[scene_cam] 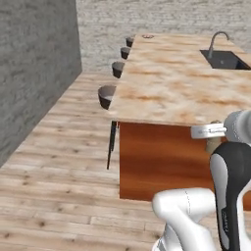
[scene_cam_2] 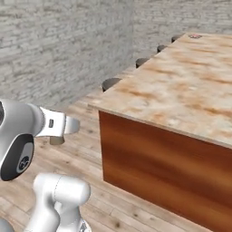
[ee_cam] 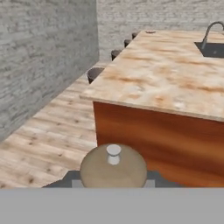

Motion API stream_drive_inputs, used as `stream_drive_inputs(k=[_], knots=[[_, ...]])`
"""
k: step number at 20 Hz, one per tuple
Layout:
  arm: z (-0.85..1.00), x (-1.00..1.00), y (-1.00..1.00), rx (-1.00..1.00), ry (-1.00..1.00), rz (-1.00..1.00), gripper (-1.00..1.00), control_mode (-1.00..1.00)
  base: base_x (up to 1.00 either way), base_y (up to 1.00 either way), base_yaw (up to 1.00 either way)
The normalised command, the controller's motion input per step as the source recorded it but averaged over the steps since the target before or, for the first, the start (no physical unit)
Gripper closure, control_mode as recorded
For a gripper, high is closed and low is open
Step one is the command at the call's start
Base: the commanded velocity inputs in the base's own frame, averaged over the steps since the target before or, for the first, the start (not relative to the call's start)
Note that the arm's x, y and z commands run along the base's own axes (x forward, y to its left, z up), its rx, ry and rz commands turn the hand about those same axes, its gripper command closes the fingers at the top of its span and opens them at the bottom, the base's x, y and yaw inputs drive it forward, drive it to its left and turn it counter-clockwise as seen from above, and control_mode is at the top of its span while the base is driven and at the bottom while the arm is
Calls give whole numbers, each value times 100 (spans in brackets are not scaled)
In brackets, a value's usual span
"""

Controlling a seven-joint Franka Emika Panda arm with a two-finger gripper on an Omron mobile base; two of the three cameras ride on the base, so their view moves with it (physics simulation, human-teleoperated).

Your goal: Retrieve the shaker from the cabinet and place it next the steak on a plate on the dining table.

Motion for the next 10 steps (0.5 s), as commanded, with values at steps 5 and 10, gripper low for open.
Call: stream_drive_inputs(k=[5, 10], knots=[[0, 0, 0, 0, 0, 0, 100, 100, 100, 100, -32], [0, 0, 0, 0, 0, 0, 100, 100, 100, 100, -31]])
